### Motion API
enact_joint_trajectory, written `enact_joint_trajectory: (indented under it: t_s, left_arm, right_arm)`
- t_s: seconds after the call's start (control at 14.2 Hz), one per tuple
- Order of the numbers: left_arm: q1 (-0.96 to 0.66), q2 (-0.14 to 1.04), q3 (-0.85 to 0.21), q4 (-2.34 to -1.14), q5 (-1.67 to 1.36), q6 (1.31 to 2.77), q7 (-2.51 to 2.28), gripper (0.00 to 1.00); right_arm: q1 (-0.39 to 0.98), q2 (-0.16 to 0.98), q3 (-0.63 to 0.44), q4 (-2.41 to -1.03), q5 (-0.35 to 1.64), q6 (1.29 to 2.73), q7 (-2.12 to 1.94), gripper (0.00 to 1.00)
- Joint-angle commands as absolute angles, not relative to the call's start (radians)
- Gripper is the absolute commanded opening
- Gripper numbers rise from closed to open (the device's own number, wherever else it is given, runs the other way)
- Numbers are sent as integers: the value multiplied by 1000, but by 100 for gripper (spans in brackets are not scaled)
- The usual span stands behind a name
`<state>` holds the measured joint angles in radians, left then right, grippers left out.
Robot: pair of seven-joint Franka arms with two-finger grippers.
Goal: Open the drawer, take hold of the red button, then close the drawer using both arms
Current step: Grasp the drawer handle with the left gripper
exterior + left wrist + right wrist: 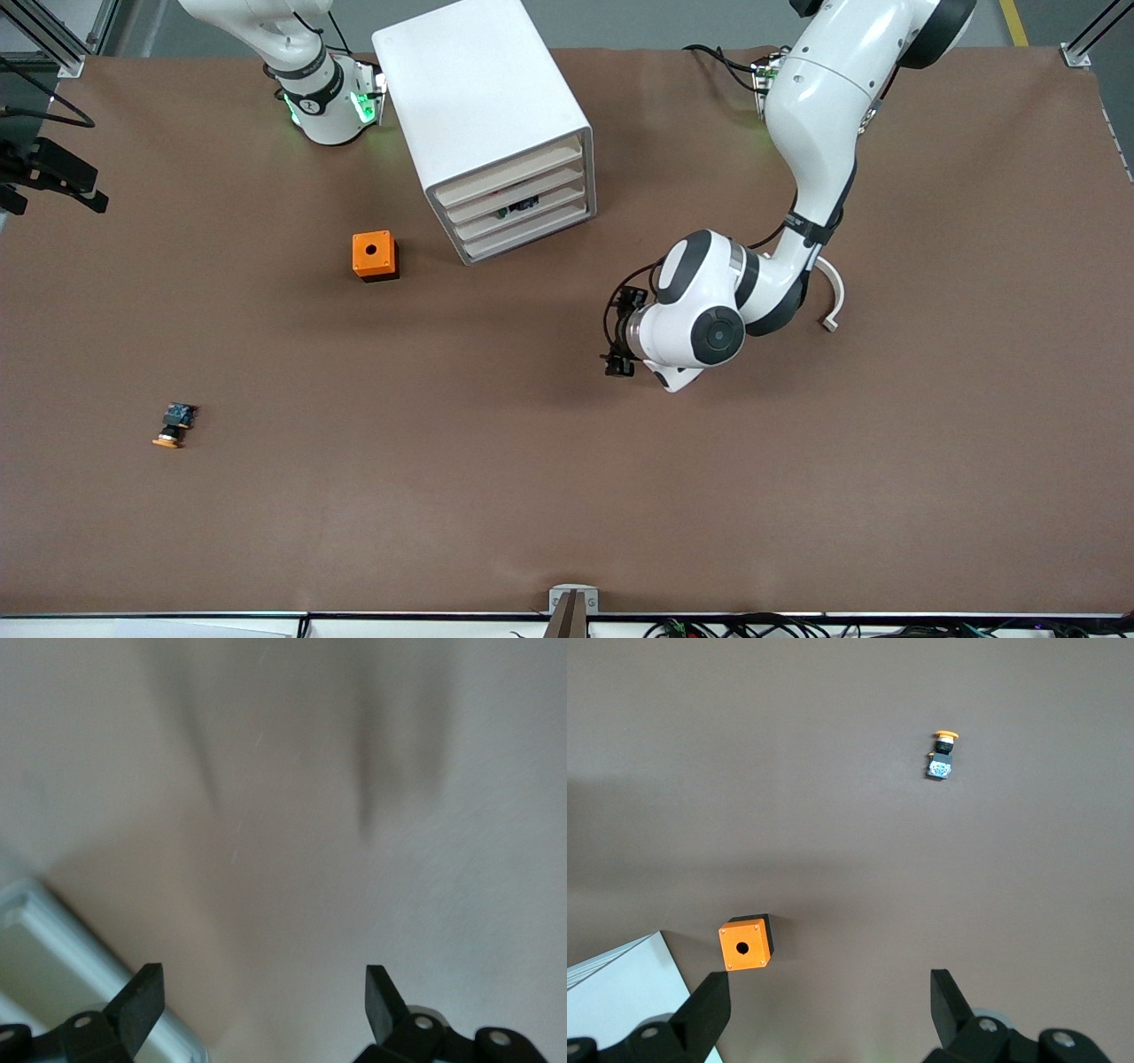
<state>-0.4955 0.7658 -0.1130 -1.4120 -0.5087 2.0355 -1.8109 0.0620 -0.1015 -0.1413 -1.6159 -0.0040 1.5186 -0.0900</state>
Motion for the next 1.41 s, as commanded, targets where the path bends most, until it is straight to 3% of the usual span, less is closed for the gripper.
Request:
enact_joint_trajectory:
  t_s: [0.0,0.63,1.13,1.34]
  left_arm:
    - [-503,779,-106,-1394,-680,2029,-1884,100]
    - [-575,799,-139,-1419,-890,2010,-2233,93]
    - [-595,813,-161,-1422,-907,1686,-2261,64]
    - [-598,825,-164,-1420,-946,1651,-2261,56]
  right_arm:
    - [63,-123,-146,-1626,9,1520,-97,100]
    - [63,-112,-146,-1600,0,1513,-94,100]
    - [60,-109,-147,-1600,-2,1514,-95,100]
    - [58,-101,-147,-1598,-3,1514,-95,100]
